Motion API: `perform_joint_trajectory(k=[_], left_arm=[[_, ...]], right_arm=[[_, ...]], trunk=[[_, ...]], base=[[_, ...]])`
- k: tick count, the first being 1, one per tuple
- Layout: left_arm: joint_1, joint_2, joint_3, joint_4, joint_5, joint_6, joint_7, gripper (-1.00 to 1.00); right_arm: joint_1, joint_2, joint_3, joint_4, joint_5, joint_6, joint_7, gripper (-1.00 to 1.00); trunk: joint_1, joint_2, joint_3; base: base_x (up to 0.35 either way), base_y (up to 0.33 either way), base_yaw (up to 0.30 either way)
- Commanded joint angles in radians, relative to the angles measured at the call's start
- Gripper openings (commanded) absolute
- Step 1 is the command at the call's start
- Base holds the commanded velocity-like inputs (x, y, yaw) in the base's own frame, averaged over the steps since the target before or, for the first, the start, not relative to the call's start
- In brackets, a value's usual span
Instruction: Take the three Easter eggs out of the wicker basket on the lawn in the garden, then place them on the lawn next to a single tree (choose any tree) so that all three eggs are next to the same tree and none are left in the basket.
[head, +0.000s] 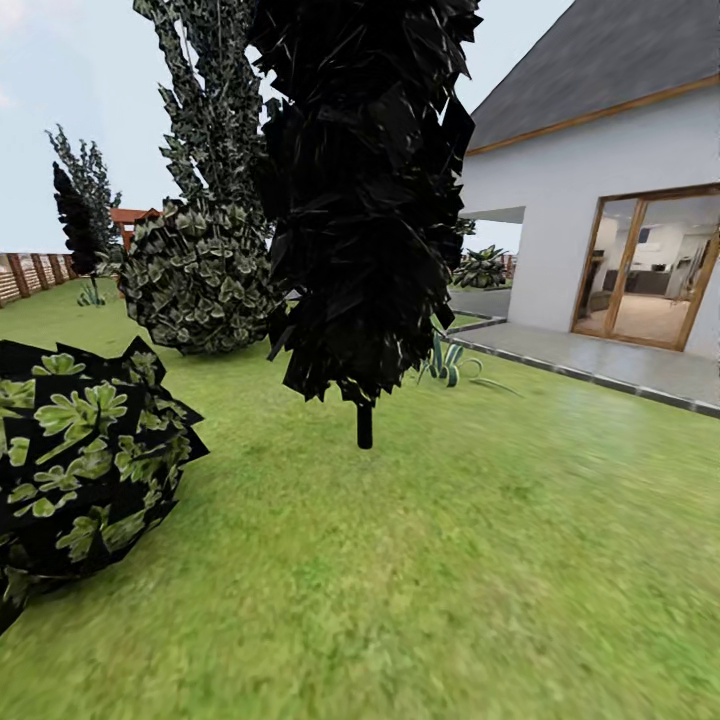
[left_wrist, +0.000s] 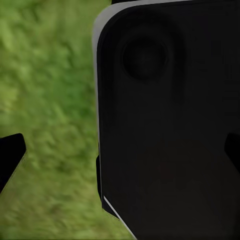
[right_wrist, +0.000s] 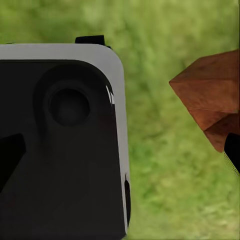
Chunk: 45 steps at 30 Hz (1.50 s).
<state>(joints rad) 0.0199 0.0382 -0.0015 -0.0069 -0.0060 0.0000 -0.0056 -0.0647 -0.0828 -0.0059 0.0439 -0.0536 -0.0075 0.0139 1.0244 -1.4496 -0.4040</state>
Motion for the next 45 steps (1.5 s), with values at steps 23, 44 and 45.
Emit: perform_joint_trajectory(k=[23, 44, 45], left_arm=[[0.0, 0.0, 0.0, -0.001, 0.0, 0.0, -0.001, 1.0], [0.0, 0.0, 0.003, -0.001, 0.001, 0.001, -0.001, 1.0], [0.0, 0.0, 0.002, -0.001, 0.001, 0.001, -0.001, 1.0]], right_arm=[[-0.001, 0.0, 0.0, 0.002, -0.008, -0.002, 0.003, 1.0], [-0.001, 0.0, 0.0, 0.002, -0.008, -0.002, 0.003, 1.0], [-0.001, 0.0, 0.0, 0.002, -0.008, -0.002, 0.003, 1.0]], trunk=[[0.001, 0.0, -0.001], [0.001, 0.0, -0.001], [0.001, 0.0, -0.001]], base=[[0.336, 0.0, -0.278], [0.336, 0.0, -0.3], [0.336, 0.0, -0.3]])
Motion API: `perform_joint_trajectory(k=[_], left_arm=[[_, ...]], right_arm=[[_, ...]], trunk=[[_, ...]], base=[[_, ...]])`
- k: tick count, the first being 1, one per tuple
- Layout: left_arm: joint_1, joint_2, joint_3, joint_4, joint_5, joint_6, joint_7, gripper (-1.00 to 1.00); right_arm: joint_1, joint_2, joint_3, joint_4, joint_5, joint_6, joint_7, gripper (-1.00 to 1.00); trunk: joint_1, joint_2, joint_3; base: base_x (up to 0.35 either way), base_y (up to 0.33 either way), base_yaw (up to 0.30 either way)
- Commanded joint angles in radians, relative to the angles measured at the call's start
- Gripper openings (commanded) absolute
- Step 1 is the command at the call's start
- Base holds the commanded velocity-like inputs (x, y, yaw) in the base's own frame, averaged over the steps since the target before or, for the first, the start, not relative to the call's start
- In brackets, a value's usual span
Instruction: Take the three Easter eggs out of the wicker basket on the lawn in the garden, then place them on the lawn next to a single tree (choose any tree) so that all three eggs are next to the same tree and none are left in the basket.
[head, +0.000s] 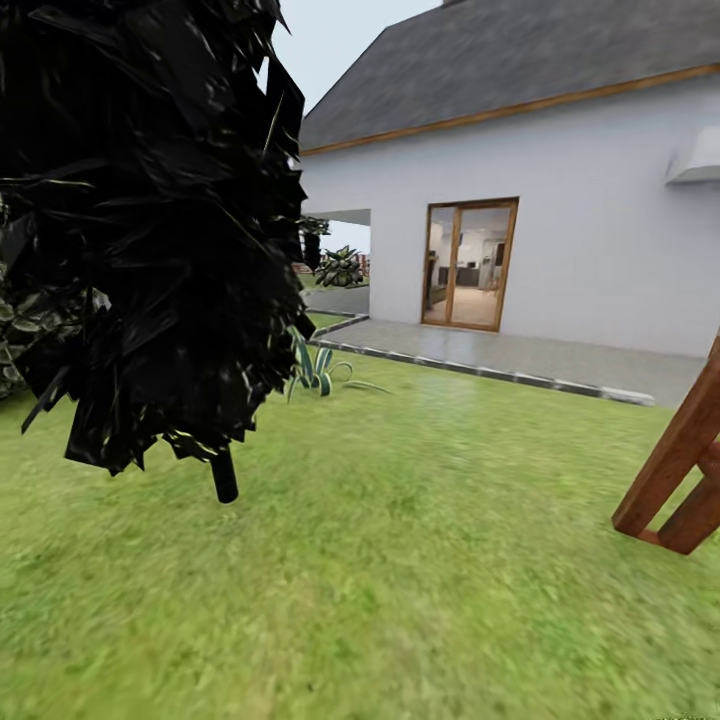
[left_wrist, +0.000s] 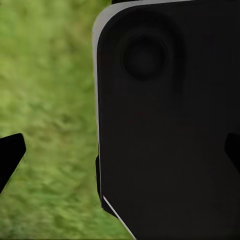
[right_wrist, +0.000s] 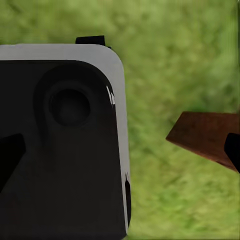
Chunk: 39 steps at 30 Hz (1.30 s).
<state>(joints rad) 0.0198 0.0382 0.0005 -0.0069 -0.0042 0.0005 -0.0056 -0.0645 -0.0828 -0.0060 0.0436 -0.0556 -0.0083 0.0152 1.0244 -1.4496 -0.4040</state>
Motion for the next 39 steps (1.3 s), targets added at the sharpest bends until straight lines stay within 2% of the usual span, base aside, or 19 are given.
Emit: perform_joint_trajectory(k=[1, 6, 16, 32, 39], left_arm=[[0.0, 0.0, 0.0, -0.001, 0.0, 0.0, -0.001, 1.0], [0.0, 0.0, 0.0, -0.001, 0.0, 0.0, -0.001, 1.0], [0.0, 0.0, 0.0, -0.001, 0.0, 0.0, -0.001, 1.0], [0.0, 0.0, 0.0, -0.001, 0.0, 0.0, -0.001, 1.0], [0.0, 0.0, 0.0, -0.001, 0.0, 0.0, -0.001, 1.0]], right_arm=[[-0.001, 0.0, 0.0, 0.002, -0.006, -0.001, 0.002, 1.0], [-0.001, 0.0, 0.0, 0.002, -0.006, -0.001, 0.002, 1.0], [-0.001, 0.0, 0.0, 0.002, -0.003, 0.0, -0.001, 1.0], [-0.001, 0.001, 0.001, 0.002, -0.004, -0.001, 0.0, 1.0], [-0.001, 0.001, 0.0, 0.002, -0.003, -0.001, 0.0, 1.0]], trunk=[[0.001, 0.0, -0.001], [0.001, 0.0, -0.001], [0.001, 0.0, -0.001], [0.001, 0.0, -0.001], [0.001, 0.0, -0.001]], base=[[0.336, 0.0, -0.3], [0.336, 0.0, -0.247], [0.336, 0.0, -0.044], [0.336, 0.0, -0.289], [0.336, 0.0, -0.054]])
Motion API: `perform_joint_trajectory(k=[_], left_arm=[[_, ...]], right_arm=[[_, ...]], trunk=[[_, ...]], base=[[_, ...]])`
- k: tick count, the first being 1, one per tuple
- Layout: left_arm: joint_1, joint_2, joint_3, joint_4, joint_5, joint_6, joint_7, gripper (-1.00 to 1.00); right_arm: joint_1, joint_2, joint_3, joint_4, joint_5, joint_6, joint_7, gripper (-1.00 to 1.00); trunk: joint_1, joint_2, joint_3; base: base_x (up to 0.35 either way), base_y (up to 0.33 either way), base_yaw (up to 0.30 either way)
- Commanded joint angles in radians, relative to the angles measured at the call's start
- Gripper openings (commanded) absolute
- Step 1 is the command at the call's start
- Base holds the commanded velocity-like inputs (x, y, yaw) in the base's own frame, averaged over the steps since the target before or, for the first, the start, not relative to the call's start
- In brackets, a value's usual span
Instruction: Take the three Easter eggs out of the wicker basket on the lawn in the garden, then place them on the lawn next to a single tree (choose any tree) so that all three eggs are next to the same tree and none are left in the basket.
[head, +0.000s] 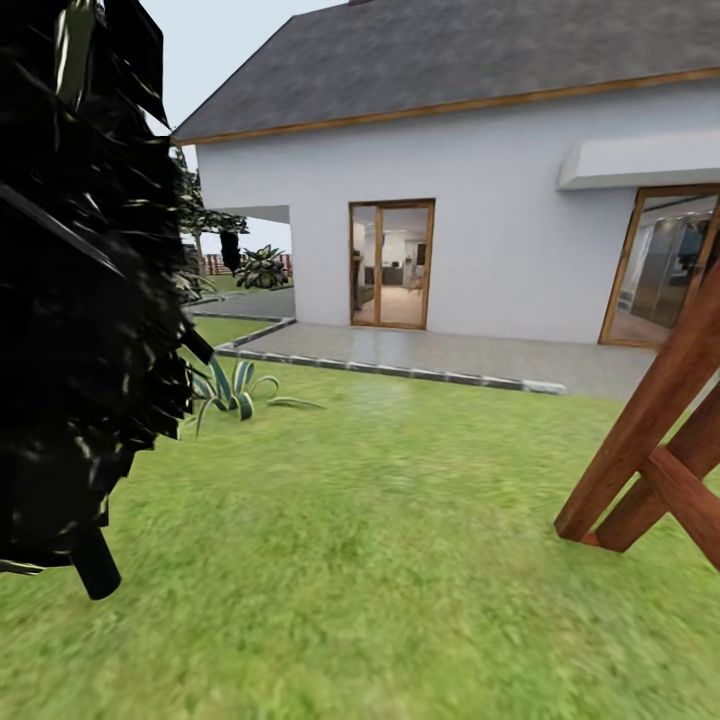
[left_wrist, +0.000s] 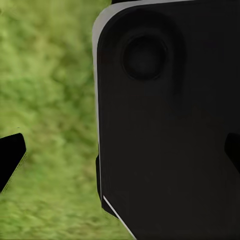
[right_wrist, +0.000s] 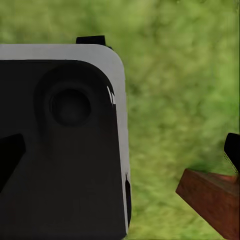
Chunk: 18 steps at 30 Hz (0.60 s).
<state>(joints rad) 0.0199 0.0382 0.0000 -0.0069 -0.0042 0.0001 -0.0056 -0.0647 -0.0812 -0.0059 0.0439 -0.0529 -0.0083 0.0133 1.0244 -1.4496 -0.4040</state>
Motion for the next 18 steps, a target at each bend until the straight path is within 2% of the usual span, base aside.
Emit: perform_joint_trajectory(k=[1, 18], left_arm=[[0.0, 0.0, 0.0, -0.001, 0.0, 0.0, -0.001, 1.0], [0.0, 0.0, 0.0, -0.001, 0.0, 0.0, -0.001, 1.0]], right_arm=[[-0.001, 0.0, 0.0, 0.002, -0.005, -0.001, 0.001, 1.0], [-0.001, 0.0, 0.0, 0.002, -0.004, -0.001, -0.002, 1.0]], trunk=[[0.001, 0.0, -0.001], [0.001, 0.0, -0.001]], base=[[0.336, 0.0, -0.005], [0.336, 0.0, 0.0]])
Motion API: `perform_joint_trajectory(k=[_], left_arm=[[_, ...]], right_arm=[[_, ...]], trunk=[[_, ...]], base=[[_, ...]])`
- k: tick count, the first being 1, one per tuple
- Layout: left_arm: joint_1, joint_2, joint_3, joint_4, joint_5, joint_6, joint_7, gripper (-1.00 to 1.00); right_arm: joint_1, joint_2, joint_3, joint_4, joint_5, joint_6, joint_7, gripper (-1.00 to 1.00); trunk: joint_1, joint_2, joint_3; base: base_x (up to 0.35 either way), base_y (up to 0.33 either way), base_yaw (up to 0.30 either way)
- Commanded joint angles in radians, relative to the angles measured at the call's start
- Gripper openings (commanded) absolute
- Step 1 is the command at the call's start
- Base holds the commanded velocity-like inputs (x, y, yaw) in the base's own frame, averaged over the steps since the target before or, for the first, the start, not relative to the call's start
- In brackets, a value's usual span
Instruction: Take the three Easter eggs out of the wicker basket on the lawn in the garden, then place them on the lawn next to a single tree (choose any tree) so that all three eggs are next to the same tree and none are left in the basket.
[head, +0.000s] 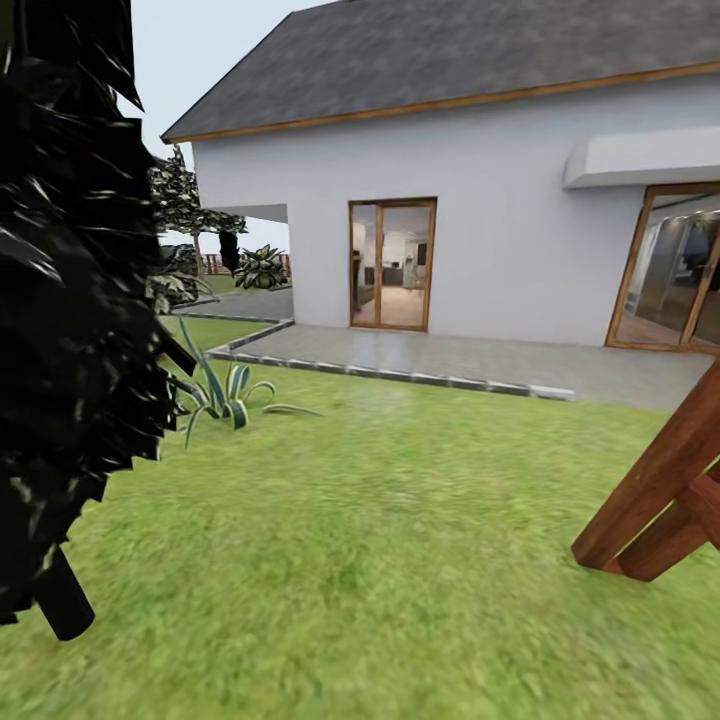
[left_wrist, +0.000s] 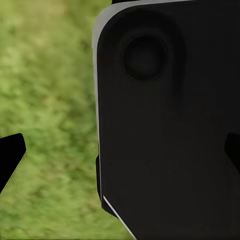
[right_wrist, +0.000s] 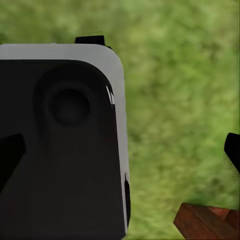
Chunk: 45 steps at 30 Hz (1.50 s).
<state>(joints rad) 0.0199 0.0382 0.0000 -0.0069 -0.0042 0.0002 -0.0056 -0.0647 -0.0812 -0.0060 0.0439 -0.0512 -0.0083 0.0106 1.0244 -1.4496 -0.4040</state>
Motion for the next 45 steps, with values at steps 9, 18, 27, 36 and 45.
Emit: perform_joint_trajectory(k=[9, 18, 27, 36, 45], left_arm=[[0.0, 0.0, 0.0, -0.001, 0.0, 0.001, -0.001, 1.0], [0.0, 0.0, -0.001, -0.001, 0.0, 0.001, -0.001, 1.0], [0.0, 0.0, -0.001, -0.001, 0.0, 0.001, -0.001, 1.0], [0.0, 0.0, -0.001, -0.001, -0.002, 0.001, -0.001, 1.0], [0.0, 0.0, 0.0, -0.001, -0.002, 0.001, -0.001, 1.0]], right_arm=[[-0.001, 0.0, 0.0, 0.002, -0.006, -0.001, 0.0, 1.0], [-0.001, 0.0, 0.0, 0.002, -0.008, 0.001, -0.001, 1.0], [-0.001, 0.0, 0.0, 0.002, -0.009, 0.001, -0.001, 1.0], [-0.001, 0.0, 0.0, 0.002, -0.009, 0.001, -0.001, 1.0], [-0.001, 0.0, 0.0, 0.002, -0.009, 0.001, -0.001, 1.0]], trunk=[[0.001, 0.0, -0.001], [0.001, 0.0, -0.001], [0.001, 0.0, -0.001], [0.001, 0.0, -0.001], [0.001, 0.0, -0.001]], base=[[0.336, 0.0, 0.0], [0.336, 0.0, 0.0], [0.336, 0.0, 0.0], [0.336, 0.0, 0.0], [0.336, 0.0, 0.0]])
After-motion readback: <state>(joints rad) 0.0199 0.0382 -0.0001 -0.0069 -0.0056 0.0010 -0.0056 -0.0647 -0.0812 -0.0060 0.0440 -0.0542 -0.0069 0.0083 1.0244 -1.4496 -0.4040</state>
